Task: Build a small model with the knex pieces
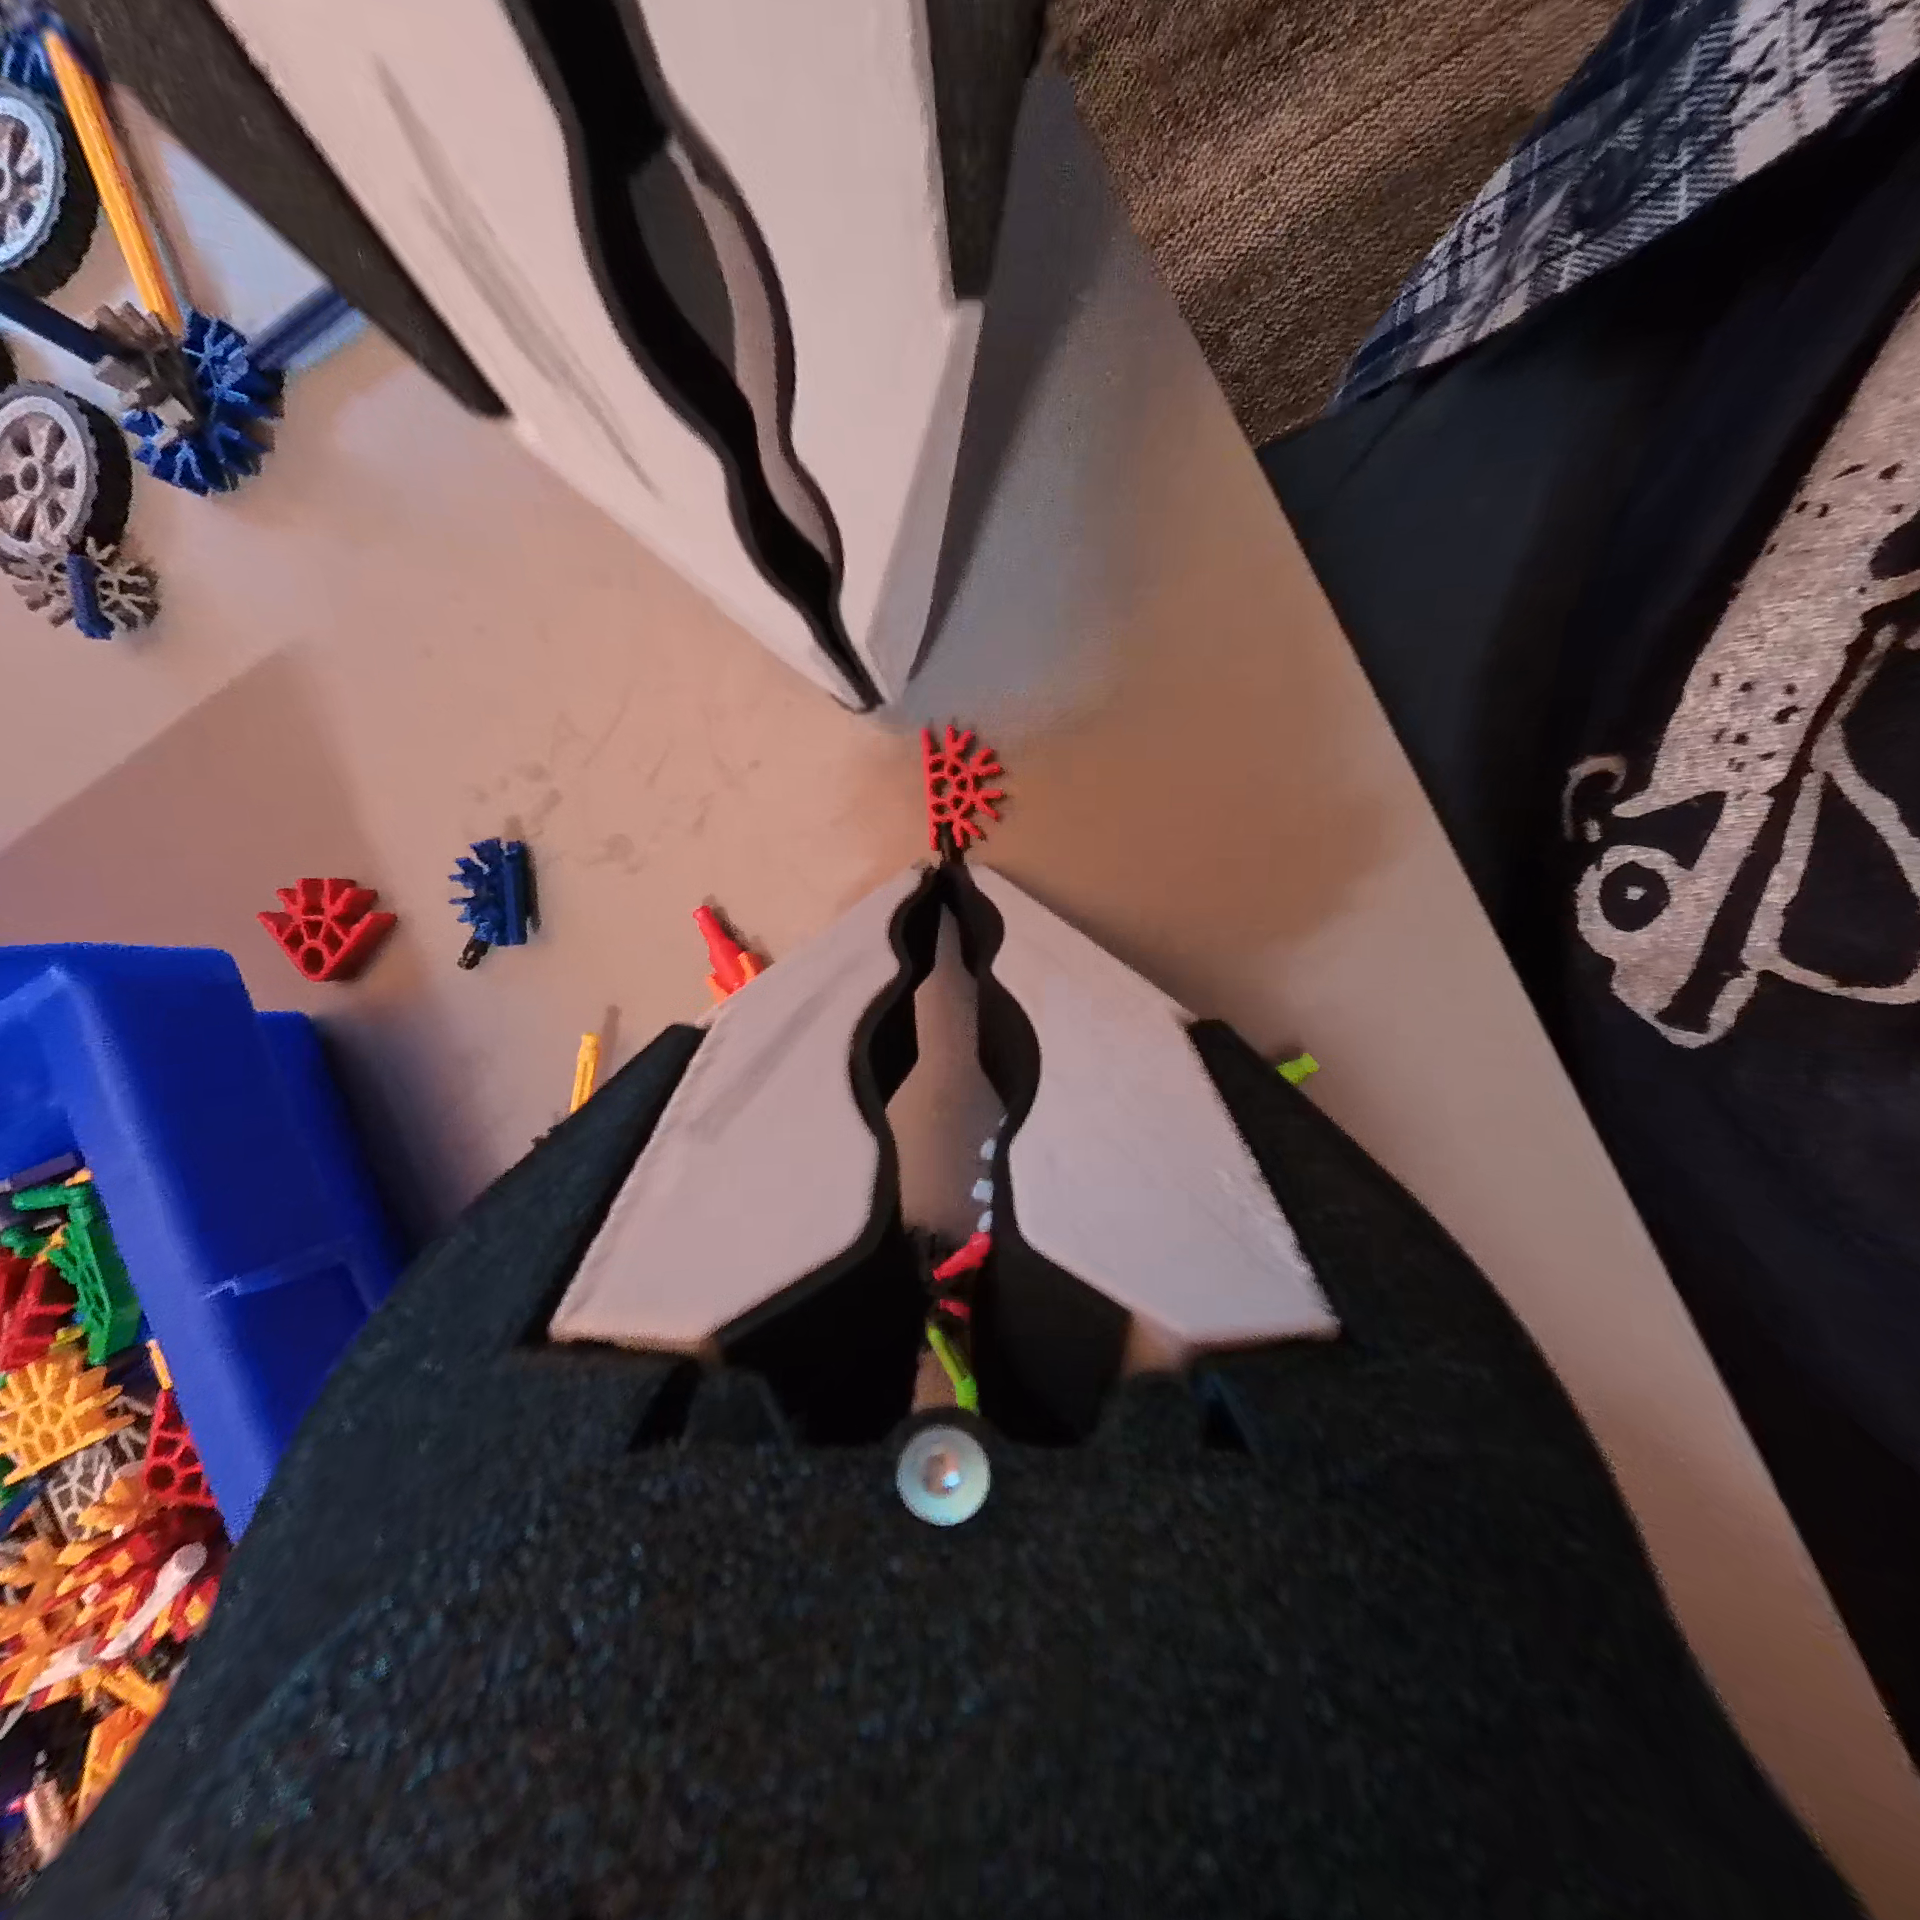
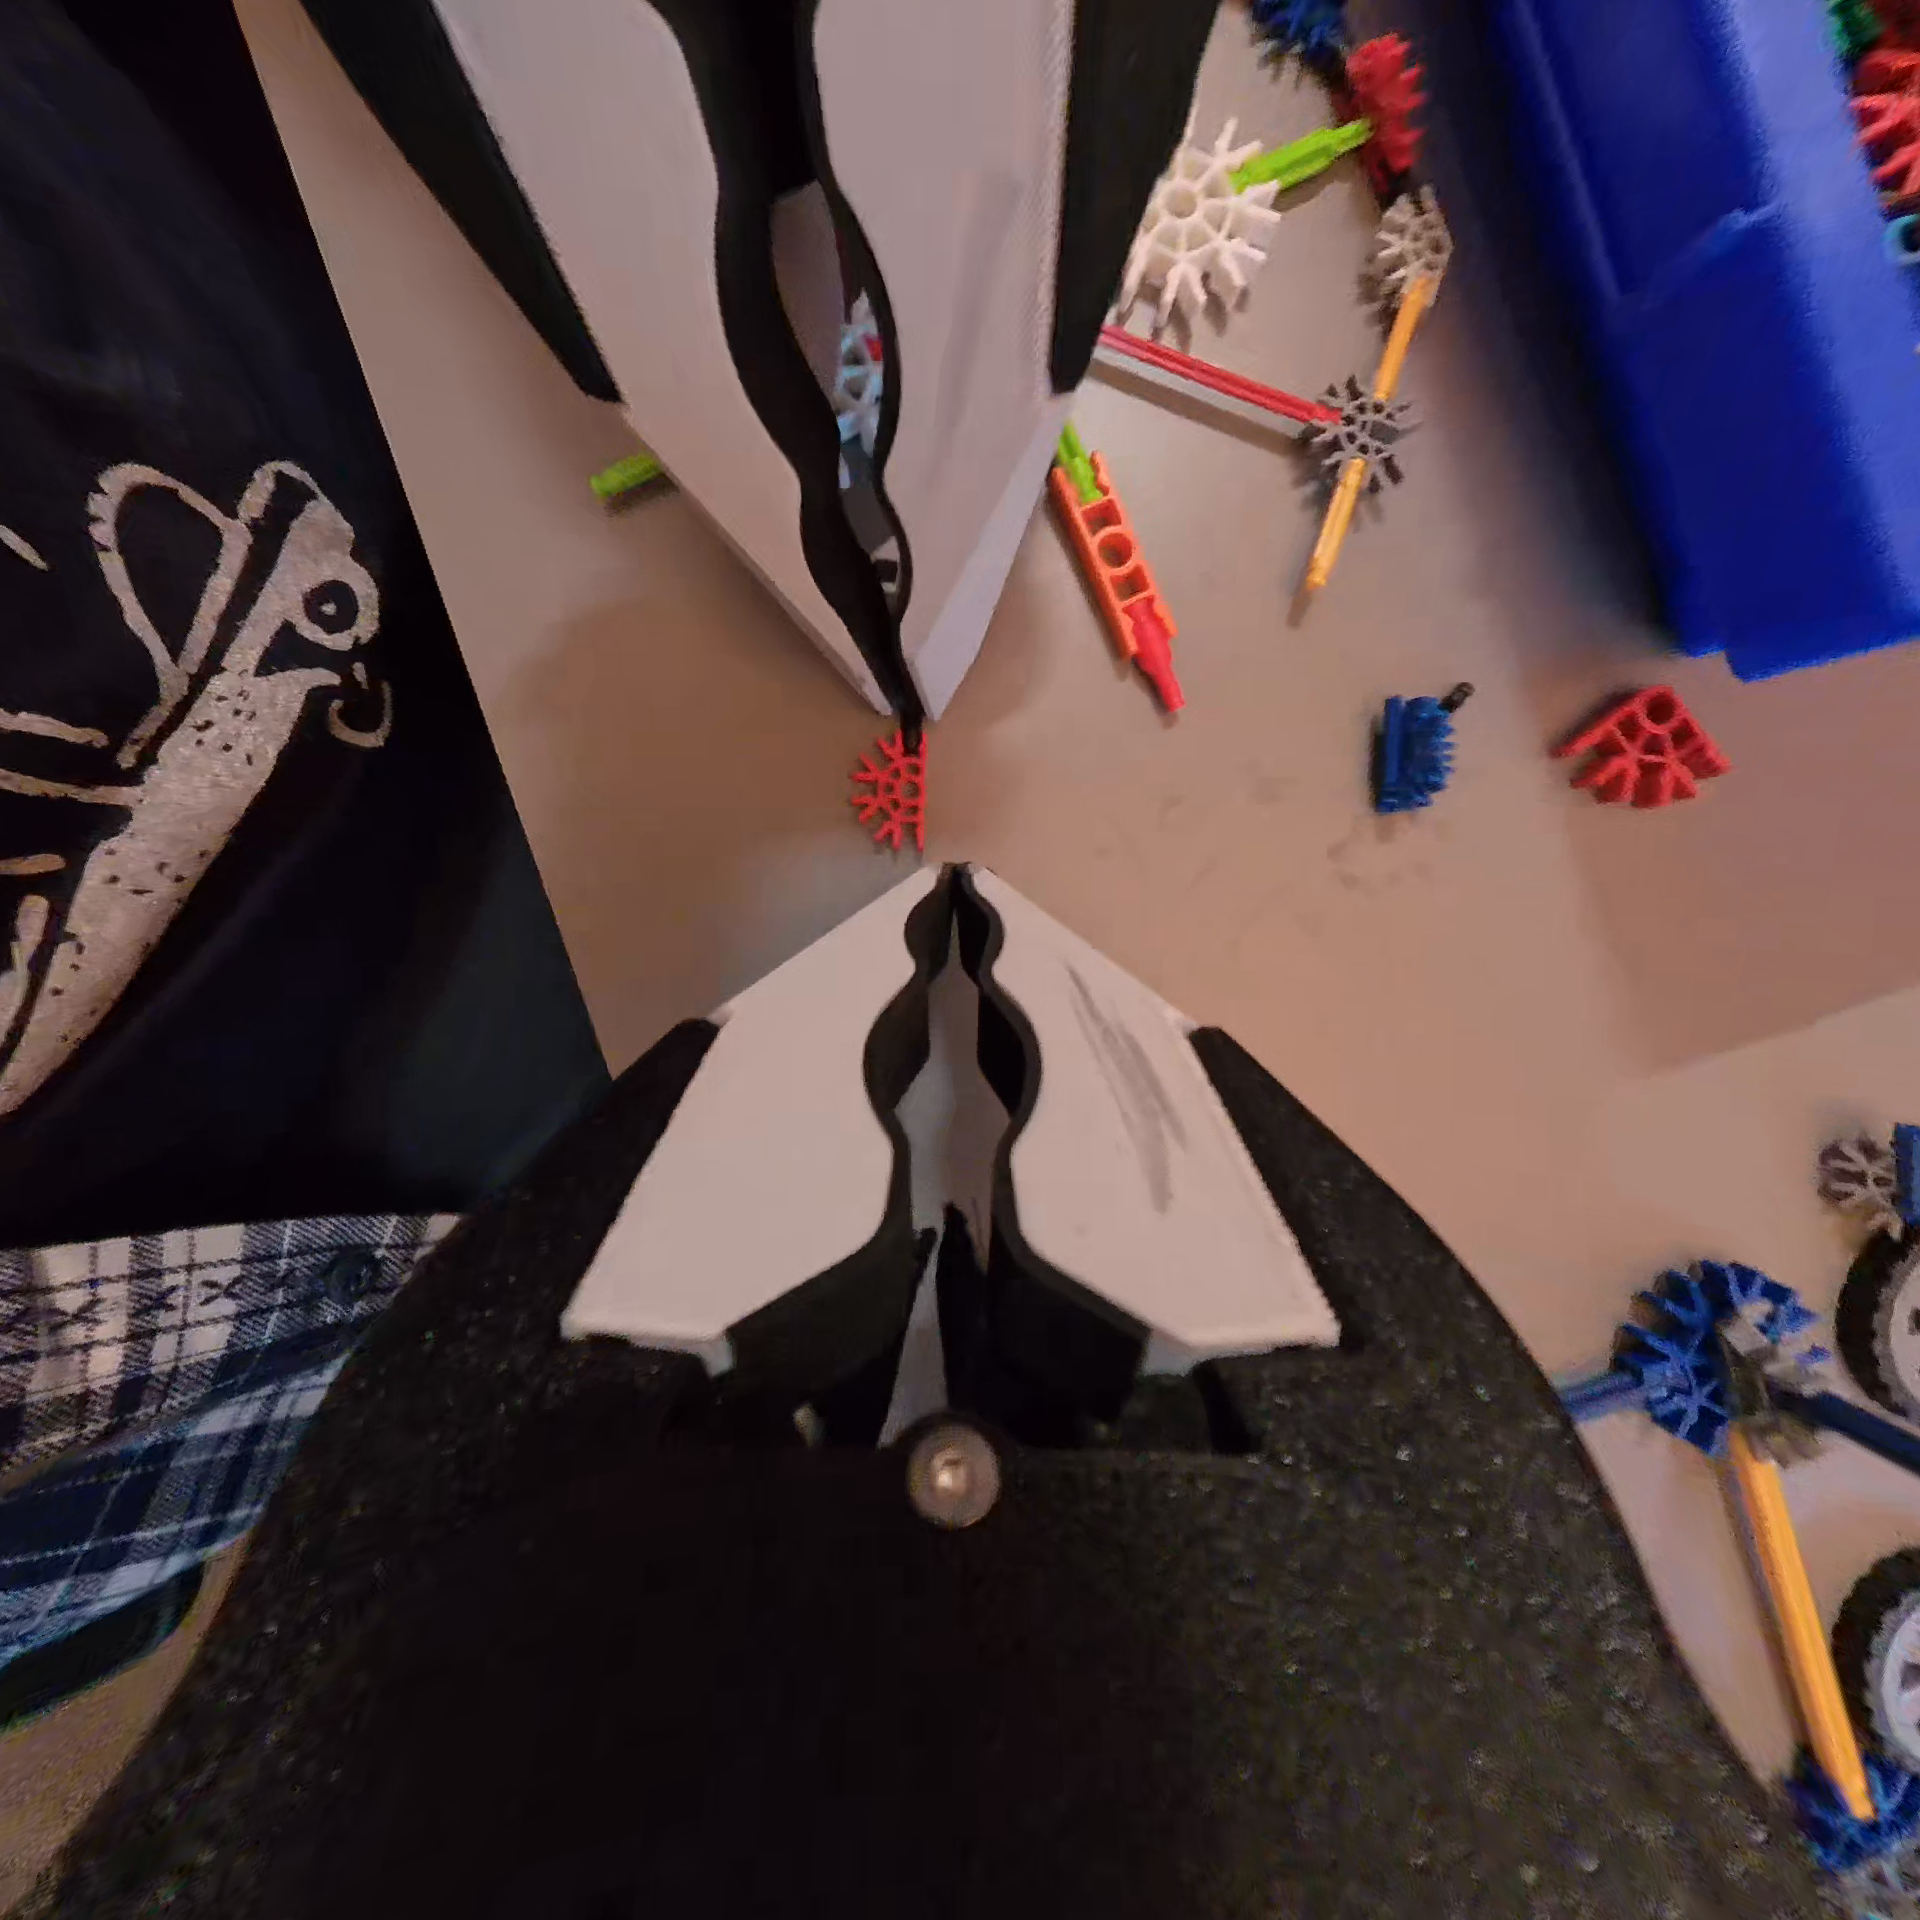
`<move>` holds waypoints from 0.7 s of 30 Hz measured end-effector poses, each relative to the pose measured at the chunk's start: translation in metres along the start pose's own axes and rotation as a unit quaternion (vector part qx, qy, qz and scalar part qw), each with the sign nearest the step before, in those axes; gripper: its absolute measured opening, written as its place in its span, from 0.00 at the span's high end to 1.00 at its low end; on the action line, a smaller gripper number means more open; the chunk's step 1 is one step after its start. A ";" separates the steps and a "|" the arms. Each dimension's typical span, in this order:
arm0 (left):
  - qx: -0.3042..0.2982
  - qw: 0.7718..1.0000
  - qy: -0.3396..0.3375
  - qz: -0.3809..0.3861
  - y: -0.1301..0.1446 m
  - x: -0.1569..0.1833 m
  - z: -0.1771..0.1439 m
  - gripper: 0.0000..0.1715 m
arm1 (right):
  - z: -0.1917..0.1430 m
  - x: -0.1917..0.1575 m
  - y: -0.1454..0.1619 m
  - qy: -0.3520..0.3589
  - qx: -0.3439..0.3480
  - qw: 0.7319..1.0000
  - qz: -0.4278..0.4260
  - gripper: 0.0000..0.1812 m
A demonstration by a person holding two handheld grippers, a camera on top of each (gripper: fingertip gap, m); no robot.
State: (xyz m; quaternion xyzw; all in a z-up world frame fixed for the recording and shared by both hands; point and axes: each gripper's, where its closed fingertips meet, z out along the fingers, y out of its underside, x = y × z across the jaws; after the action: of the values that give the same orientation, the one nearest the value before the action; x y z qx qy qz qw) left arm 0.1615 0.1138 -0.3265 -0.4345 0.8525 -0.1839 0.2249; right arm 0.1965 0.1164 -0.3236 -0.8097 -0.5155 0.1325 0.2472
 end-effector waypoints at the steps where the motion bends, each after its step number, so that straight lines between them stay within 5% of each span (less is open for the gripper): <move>1: -0.001 1.000 -0.001 0.000 0.001 -0.001 0.000 0.99 | -0.004 0.001 -0.001 0.006 0.011 1.000 0.007 1.00; 6: -0.003 1.000 -0.001 -0.005 0.004 -0.002 -0.001 0.98 | -0.031 -0.007 -0.004 0.017 0.069 0.996 0.045 0.98; 10: -0.006 1.000 0.001 -0.006 0.006 -0.003 -0.003 0.97 | -0.036 -0.051 0.001 -0.015 0.090 0.995 0.044 0.92; 15: -0.005 1.000 -0.004 -0.007 0.007 -0.003 -0.003 0.98 | -0.008 -0.107 0.018 -0.026 0.087 0.996 0.016 0.88; 21: -0.010 1.000 -0.011 -0.003 0.008 -0.002 -0.003 0.98 | 0.031 -0.112 0.035 0.012 0.074 0.996 0.050 0.88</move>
State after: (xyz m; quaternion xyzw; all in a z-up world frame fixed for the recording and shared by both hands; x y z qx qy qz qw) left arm 0.1558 0.1200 -0.3274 -0.4415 0.8503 -0.1715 0.2295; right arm 0.1607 0.0116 -0.3732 -0.8155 -0.4598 0.1731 0.3058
